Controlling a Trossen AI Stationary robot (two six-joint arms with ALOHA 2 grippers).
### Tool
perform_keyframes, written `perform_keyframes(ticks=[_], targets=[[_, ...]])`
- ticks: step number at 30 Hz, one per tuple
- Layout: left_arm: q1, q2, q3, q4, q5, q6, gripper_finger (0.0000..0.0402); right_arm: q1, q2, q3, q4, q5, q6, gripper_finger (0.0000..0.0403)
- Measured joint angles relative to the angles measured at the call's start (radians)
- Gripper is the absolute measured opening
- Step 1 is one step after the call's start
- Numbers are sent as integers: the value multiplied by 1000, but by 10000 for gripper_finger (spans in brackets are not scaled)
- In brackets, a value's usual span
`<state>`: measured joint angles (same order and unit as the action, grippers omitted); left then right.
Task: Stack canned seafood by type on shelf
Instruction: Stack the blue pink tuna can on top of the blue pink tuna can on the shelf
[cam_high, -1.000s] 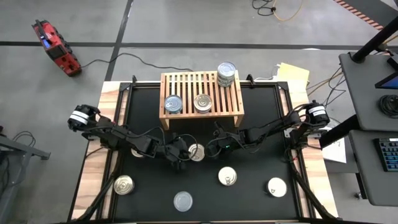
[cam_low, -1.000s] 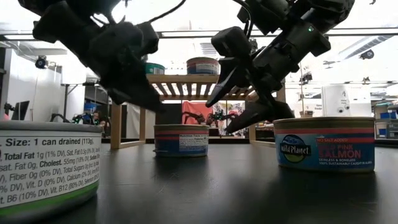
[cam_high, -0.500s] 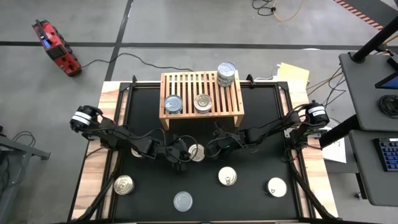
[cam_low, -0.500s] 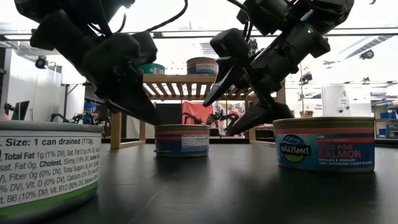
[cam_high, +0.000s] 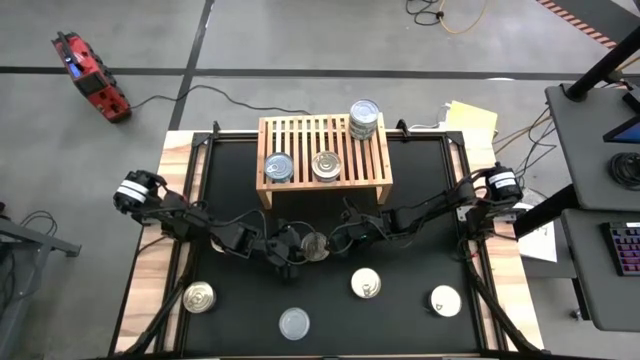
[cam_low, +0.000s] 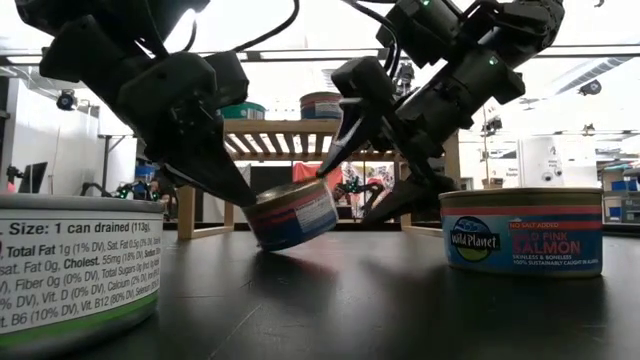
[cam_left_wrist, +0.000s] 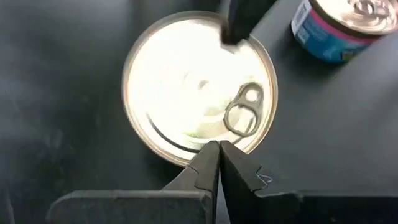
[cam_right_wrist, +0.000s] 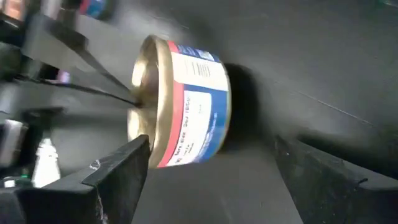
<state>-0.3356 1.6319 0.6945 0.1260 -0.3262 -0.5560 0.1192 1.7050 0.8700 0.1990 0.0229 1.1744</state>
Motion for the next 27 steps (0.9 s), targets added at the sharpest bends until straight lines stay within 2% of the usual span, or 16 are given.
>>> perform_keyframes(ticks=[16, 27], targets=[[1, 3, -3, 8, 3, -5, 0, 3, 32, 9, 109, 1, -156, 327], [1, 4, -3, 49, 3, -5, 0, 0, 115, 95, 113, -117, -222, 304]])
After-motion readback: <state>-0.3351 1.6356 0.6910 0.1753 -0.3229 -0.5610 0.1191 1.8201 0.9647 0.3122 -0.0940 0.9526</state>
